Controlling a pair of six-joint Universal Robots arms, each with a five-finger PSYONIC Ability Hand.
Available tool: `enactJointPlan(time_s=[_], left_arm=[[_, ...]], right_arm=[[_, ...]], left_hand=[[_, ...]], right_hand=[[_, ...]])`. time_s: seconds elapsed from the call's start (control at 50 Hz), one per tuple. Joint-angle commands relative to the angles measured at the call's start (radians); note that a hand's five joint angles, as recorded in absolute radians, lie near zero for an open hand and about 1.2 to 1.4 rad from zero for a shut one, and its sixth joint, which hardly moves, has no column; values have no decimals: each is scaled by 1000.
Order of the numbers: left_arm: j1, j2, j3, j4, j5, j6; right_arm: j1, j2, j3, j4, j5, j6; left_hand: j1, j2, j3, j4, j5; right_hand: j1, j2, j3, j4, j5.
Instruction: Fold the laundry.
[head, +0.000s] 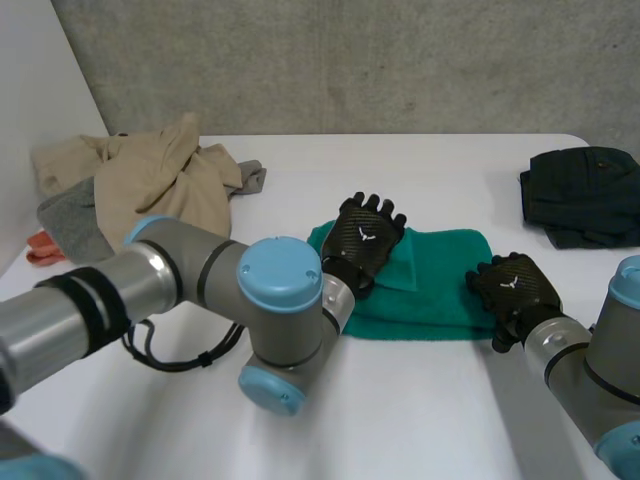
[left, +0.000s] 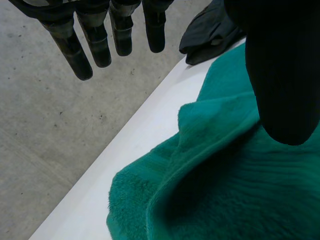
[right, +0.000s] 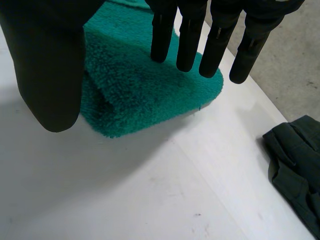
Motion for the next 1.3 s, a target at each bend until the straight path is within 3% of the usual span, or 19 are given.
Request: enactJointPlan(time_s=[0.02, 0.06, 0.08, 0.14, 0.24, 0.34, 0.42, 0.44, 0.58, 0.72, 0.8, 0.86, 0.96, 1.0, 1.08, 1.1, 1.16, 1.26, 1.3], left_arm=[[89, -153, 242, 2, -47, 1], [126, -183, 318, -1, -111, 3], [169, -209, 379, -12, -189, 7], [195, -223, 418, -44, -272, 17], [158, -140, 298, -145, -250, 6], [131, -26, 132, -150, -222, -3], [109, 53, 32, -149, -208, -14], [103, 69, 15, -147, -208, -16], [91, 198, -154, -147, -207, -22], [95, 343, -307, -144, -201, -22], [100, 406, -364, -141, -199, -25], [108, 442, -398, -133, -196, -38], [125, 474, -436, -113, -196, -77], [126, 475, -442, -103, -194, -100], [132, 474, -436, -83, -193, -126], [134, 474, -433, -76, -191, -131], [135, 462, -412, -38, -170, -138], [120, 431, -338, 16, -95, -146], [103, 385, -281, 25, -55, -167]], right_arm=[[3, 0, 2, 0, 2, 1], [3, 0, 2, -1, 4, 1], [3, 0, 2, -1, 4, 1], [3, 0, 2, -1, 7, 1], [3, 2, -1, -1, 11, 1], [3, 2, -4, -6, 11, 1], [1, 2, -8, -18, 21, -1], [-2, 0, -10, -21, 27, -4], [-11, -15, -28, -24, 94, -110], [3, -27, -108, -70, 146, -419], [119, -18, -162, -165, 84, -505], [278, 19, -185, -217, -81, -503], [354, 109, -170, -213, -255, -499], [359, 118, -160, -202, -263, -498], [351, 112, -156, -170, -223, -418], [348, 100, -157, -158, -197, -333], [305, 28, -157, -147, -182, -164], [137, -136, -180, -78, -196, 331], [114, -142, -208, -29, -212, 447]], left_hand=[[132, 142, 137, 150, 150], [156, 166, 161, 174, 174], [156, 166, 161, 174, 174], [141, 152, 146, 159, 159], [39, 49, 43, 56, 57], [-3, 8, 2, 15, 15], [-23, -13, -18, -5, -5], [-23, -13, -18, -5, -5], [-50, -39, -45, -32, -32], [-56, -45, -51, -38, -38], [-58, -48, -54, -41, -40], [-56, -45, -51, -38, -38], [-56, -45, -51, -38, -38], [-56, -45, -51, -38, -38], [-56, -45, -51, -38, -38], [-56, -45, -51, -38, -38], [-50, -39, -45, -32, -32], [-41, -31, -36, -23, -23], [-38, -28, -33, -20, -20]], right_hand=[[89, 95, 87, 84, 76], [89, 95, 87, 84, 76], [89, 95, 87, 84, 76], [92, 98, 90, 87, 79], [151, 156, 148, 146, 138], [362, 367, 359, 357, 349], [731, 737, 729, 726, 718], [932, 937, 929, 927, 919], [934, 939, 931, 929, 921], [934, 939, 931, 929, 921], [934, 939, 931, 929, 921], [934, 939, 931, 929, 921], [934, 939, 931, 929, 921], [934, 939, 931, 929, 921], [-84, -79, -87, -89, -97], [-288, -282, -290, -293, -301], [-288, -282, -290, -293, -301], [-288, -282, -290, -293, -301], [-288, -282, -290, -293, -301]])
